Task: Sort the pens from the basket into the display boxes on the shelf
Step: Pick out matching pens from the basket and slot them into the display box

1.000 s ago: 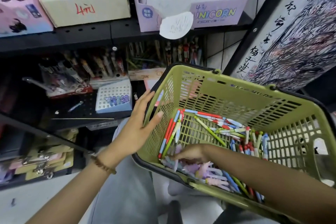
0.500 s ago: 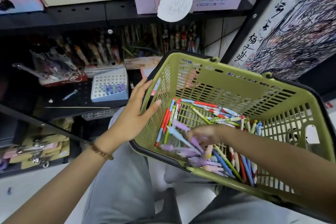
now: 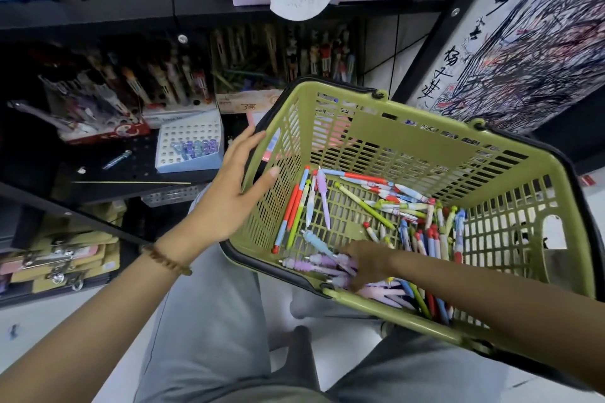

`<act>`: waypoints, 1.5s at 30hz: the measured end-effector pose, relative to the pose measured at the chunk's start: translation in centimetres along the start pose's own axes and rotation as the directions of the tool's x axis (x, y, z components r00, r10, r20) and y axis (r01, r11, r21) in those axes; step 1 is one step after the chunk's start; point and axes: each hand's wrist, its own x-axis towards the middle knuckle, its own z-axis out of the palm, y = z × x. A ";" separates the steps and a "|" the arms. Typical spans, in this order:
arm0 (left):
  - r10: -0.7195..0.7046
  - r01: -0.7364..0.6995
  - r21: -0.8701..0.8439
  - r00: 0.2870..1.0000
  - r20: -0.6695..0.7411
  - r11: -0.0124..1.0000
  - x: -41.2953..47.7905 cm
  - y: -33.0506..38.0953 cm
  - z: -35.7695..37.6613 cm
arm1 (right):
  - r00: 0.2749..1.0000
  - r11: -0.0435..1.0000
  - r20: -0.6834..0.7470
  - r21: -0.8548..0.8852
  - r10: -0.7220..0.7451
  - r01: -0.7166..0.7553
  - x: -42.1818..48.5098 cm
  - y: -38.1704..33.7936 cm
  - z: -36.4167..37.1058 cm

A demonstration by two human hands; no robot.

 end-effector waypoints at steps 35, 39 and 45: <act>-0.293 0.320 -0.741 0.940 0.173 0.590 9.1 7.5 8.8 | 0.891 0.481 -0.442 0.807 0.106 0.343 -10.3 2.6 -6.1; -0.288 0.600 -0.562 0.786 0.547 0.570 7.3 5.8 7.8 | 0.824 0.019 -0.463 0.875 0.326 0.484 -9.8 2.6 -9.0; -0.186 0.591 -0.666 0.795 0.578 0.455 5.9 5.8 8.6 | 0.905 0.019 -0.419 0.908 0.068 0.419 -6.7 -4.3 -10.9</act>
